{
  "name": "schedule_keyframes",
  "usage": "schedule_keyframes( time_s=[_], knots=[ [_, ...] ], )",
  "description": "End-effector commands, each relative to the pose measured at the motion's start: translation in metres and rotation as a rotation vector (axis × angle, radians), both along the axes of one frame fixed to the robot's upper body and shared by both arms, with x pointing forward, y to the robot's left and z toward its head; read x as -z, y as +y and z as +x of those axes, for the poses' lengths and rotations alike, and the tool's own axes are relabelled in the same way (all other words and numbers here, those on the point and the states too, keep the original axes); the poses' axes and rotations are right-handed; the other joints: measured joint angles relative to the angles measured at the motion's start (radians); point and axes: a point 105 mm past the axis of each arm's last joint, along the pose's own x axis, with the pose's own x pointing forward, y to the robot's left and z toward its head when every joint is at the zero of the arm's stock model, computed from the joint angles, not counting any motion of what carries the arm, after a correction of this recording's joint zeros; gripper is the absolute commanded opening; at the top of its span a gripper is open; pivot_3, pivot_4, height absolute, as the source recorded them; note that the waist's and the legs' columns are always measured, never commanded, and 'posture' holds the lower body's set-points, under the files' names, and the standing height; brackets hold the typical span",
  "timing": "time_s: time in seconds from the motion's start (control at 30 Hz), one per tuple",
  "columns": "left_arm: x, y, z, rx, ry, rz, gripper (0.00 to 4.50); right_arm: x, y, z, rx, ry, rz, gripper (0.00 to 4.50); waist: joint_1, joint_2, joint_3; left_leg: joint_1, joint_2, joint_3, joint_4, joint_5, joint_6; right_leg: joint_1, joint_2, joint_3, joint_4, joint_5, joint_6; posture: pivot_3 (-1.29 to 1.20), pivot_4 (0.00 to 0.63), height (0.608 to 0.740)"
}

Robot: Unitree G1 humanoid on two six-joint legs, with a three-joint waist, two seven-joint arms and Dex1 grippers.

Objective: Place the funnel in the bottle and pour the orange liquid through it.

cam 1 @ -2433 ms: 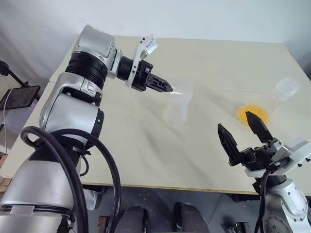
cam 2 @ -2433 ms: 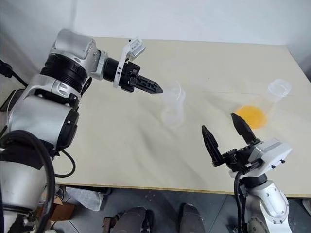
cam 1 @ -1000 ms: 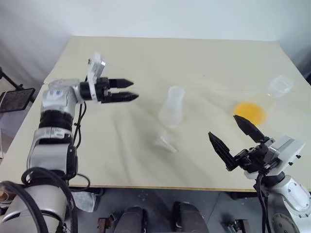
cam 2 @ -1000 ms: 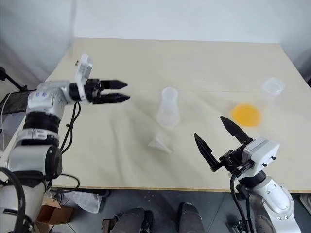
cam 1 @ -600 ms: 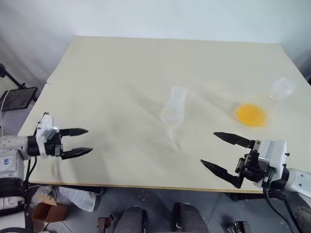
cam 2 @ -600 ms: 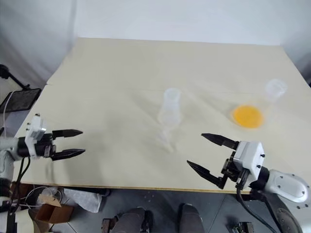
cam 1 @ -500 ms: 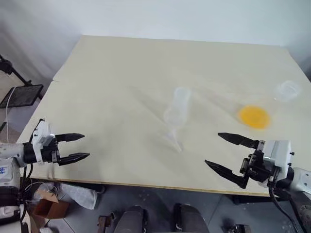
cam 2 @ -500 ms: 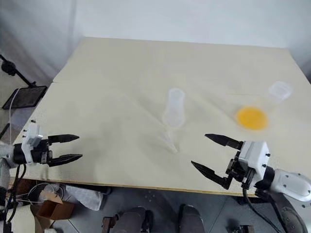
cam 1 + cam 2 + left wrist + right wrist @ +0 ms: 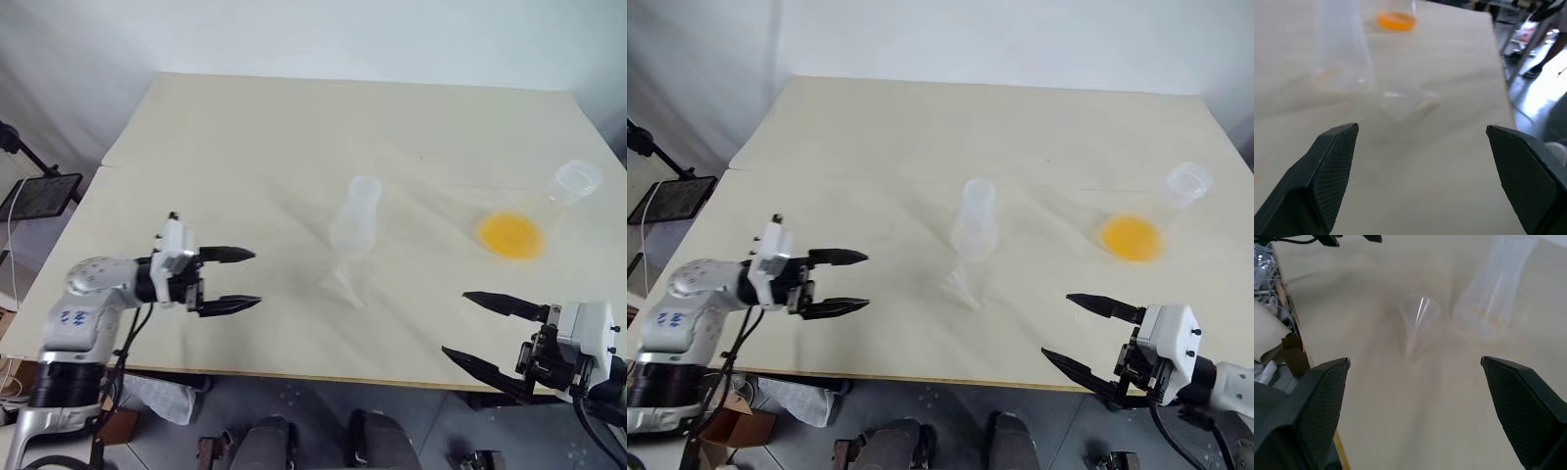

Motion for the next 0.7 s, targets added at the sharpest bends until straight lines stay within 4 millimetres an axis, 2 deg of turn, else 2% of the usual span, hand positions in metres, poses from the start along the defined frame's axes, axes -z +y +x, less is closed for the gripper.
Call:
schedule_keyframes(
  time_s=[0.03, 0.2, 0.37, 0.7],
  knots=[
    [0.010, -0.016, 0.004, 0.052, 0.045, 0.037, 4.45, -0.010, 0.004, -0.005, 0.015, -0.051, -0.005, 4.50, -0.004, 0.000, 0.000, 0.001, 0.000, 0.001, 0.000, 0.000, 0.000, 0.000, 0.000, 0.000, 0.000, 0.000, 0.000, 0.00, 0.150, 0.740],
    [0.023, -0.042, 0.011, 0.109, 0.060, 0.066, 4.45, -0.009, 0.008, -0.010, 0.050, -0.053, 0.011, 4.50, 0.000, 0.000, 0.000, 0.001, 0.001, 0.002, 0.000, 0.000, 0.000, 0.000, 0.001, 0.001, 0.000, 0.000, 0.000, 0.00, 0.150, 0.740],
    [0.029, -0.059, 0.014, 0.130, 0.070, 0.049, 4.45, -0.007, 0.014, -0.012, 0.069, -0.054, 0.020, 4.50, 0.003, 0.000, 0.000, 0.000, 0.001, 0.001, 0.001, 0.000, 0.000, 0.000, 0.001, 0.001, -0.001, 0.000, 0.000, 0.00, 0.150, 0.740],
    [0.036, -0.080, 0.026, 0.144, 0.059, 0.037, 4.45, -0.007, 0.018, -0.014, 0.098, -0.061, 0.030, 4.50, 0.003, 0.000, 0.000, 0.000, 0.001, 0.001, 0.001, 0.000, 0.000, 0.000, 0.001, 0.000, -0.001, 0.000, 0.000, 0.00, 0.150, 0.740]
  ],
)
